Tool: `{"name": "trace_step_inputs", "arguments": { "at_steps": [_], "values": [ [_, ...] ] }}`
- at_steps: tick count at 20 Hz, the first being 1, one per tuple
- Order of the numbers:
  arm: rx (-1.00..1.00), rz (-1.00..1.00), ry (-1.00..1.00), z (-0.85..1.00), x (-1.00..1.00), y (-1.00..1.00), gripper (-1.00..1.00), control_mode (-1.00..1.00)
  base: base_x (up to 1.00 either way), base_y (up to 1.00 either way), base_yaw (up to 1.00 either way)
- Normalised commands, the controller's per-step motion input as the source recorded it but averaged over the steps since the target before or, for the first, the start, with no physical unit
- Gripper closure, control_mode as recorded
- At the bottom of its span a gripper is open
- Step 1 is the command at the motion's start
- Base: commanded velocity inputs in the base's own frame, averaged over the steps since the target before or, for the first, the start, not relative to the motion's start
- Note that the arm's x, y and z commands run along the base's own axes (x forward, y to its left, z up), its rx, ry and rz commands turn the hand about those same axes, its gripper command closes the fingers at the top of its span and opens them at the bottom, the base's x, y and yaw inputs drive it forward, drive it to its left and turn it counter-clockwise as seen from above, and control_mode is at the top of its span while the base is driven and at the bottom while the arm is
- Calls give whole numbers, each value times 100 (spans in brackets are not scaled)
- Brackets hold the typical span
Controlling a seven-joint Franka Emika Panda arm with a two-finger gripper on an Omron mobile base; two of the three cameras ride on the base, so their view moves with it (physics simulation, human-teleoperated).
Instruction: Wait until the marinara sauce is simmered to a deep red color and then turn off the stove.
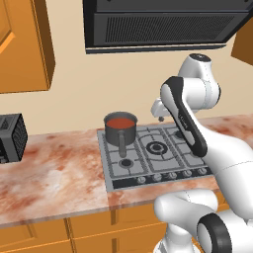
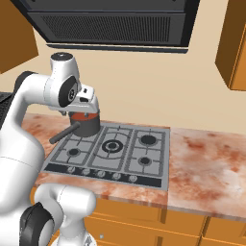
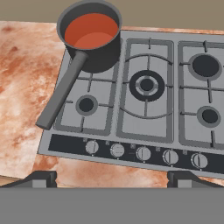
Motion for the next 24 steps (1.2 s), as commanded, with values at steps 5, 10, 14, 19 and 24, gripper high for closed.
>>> {"name": "trace_step_inputs", "arguments": {
  "at_steps": [5, 10, 14, 19, 24],
  "values": [
    [0, 0, 0, 0, 0, 0, -100, -100, 0, 0, 0],
    [0, 0, 0, 0, 0, 0, -100, -100, 0, 0, 0],
    [0, 0, 0, 0, 0, 0, -100, -100, 0, 0, 0],
    [0, 0, 0, 0, 0, 0, -100, -100, 0, 0, 0],
    [0, 0, 0, 0, 0, 0, -100, -100, 0, 0, 0]
  ]
}}
